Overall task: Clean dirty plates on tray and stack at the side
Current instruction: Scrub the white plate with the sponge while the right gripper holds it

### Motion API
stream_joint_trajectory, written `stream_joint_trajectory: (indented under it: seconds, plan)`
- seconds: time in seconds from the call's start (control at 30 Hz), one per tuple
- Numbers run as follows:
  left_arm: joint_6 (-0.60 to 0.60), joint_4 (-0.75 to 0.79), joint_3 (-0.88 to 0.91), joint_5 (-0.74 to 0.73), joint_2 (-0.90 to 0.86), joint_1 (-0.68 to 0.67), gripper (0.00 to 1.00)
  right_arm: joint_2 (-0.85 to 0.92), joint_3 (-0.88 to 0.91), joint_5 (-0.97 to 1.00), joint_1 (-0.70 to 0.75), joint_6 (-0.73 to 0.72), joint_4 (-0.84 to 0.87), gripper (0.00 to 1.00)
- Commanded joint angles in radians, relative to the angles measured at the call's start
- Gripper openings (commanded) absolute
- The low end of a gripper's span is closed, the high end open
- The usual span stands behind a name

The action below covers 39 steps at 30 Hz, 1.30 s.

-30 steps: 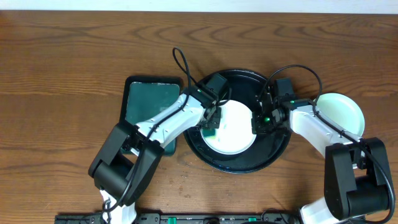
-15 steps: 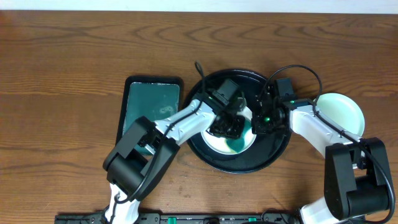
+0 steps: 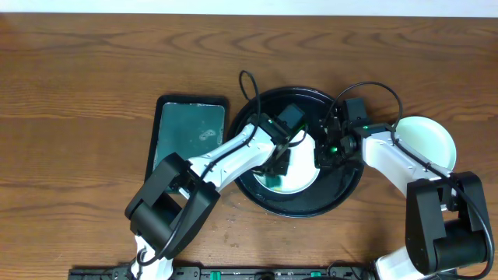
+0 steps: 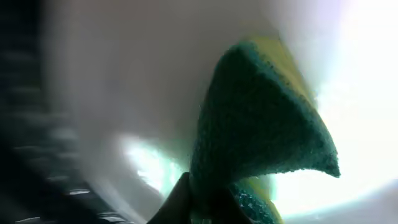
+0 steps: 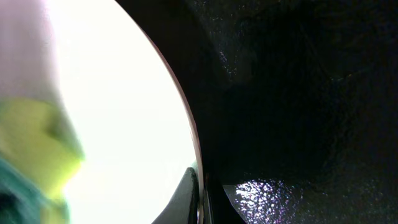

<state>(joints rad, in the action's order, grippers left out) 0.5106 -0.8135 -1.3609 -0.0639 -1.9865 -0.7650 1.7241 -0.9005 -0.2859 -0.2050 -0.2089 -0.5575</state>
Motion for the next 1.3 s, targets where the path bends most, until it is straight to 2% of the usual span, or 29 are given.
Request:
stream_joint_trajectory:
  seconds: [0.0,0.2,0.37,0.47,0.63,0.73,0.8,0.93,1.27]
  plan:
    - [0.020,-0.057,0.047,0.442,-0.050,0.019,0.07,0.040,0.024,0.045,-0.006,0.000,0.000,0.01]
    - [-0.040,-0.057,0.045,0.642,-0.050,0.019,0.07,0.040,0.024,0.045,-0.006,0.000,0.001,0.01]
    - [-0.057,-0.042,0.013,0.622,-0.050,0.028,0.07,0.040,0.024,0.047,-0.006,0.000,0.001,0.01]
    - [-0.094,0.018,-0.005,0.425,-0.050,0.039,0.07,0.040,0.024,0.049,-0.006,0.000,0.000,0.01]
    - [-0.125,0.191,-0.003,-0.140,-0.057,0.062,0.08,0.040,0.024,0.049,-0.006,0.001,-0.003,0.01]
    - [-0.110,0.296,-0.003,-0.363,-0.068,0.062,0.08,0.040,0.024,0.049,-0.006,0.001,-0.003,0.01]
    - [-0.085,0.354,-0.003,-0.443,-0.080,0.059,0.08,0.040,0.024,0.049,-0.006,0.001,-0.002,0.01]
    - [-0.043,0.405,-0.003,-0.509,-0.119,0.053,0.08,0.040,0.024,0.049,-0.006,0.000,-0.002,0.01]
    - [-0.082,0.350,-0.003,-0.744,-0.144,0.039,0.07,0.040,0.024,0.049,-0.006,0.001,0.001,0.01]
